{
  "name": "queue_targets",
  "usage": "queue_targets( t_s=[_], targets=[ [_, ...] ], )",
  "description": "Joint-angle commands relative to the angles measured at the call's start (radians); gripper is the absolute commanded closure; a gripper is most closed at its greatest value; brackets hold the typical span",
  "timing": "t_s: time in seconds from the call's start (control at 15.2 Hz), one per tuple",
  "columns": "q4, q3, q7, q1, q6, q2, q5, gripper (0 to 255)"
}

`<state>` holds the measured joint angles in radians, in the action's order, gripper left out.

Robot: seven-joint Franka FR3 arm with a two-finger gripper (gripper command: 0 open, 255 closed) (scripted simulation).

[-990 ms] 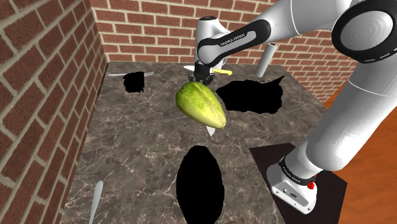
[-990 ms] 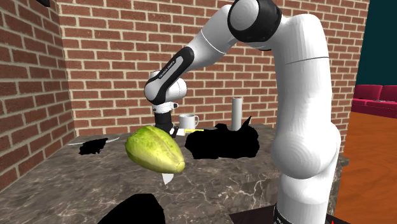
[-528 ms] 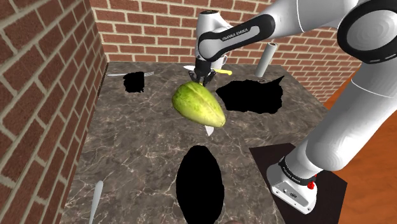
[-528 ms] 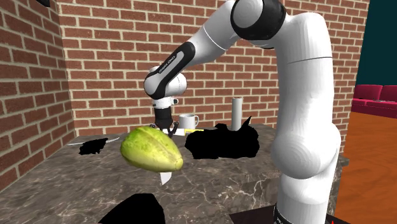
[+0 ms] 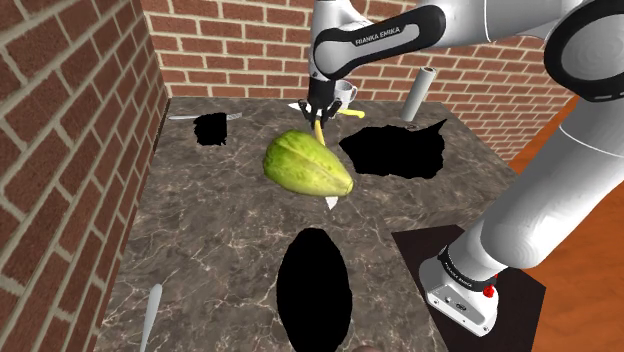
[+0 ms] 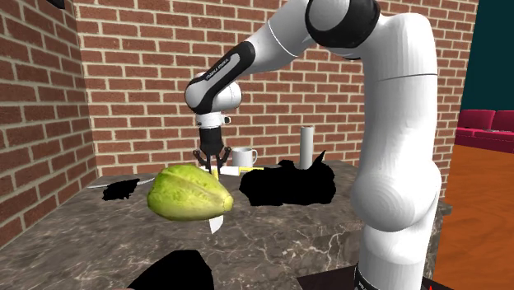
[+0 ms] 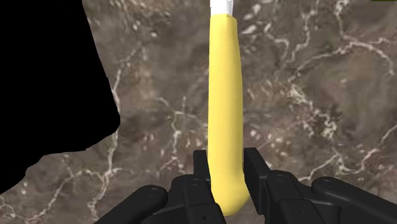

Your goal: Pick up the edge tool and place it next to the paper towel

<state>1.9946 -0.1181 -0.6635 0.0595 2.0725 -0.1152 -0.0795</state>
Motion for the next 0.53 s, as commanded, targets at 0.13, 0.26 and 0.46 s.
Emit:
queue_targets(
  t_s=[0.13,0.26,0.46],
  targets=[
    [-0.034,-0.001,0.005,0.0,-0.051,0.018,0.004,255],
    [-0.051,-0.001,0.007,0.0,-0.077,0.026,0.006,255],
    [-0.078,-0.001,0.01,0.0,-0.115,0.037,0.009,255]
  ],
)
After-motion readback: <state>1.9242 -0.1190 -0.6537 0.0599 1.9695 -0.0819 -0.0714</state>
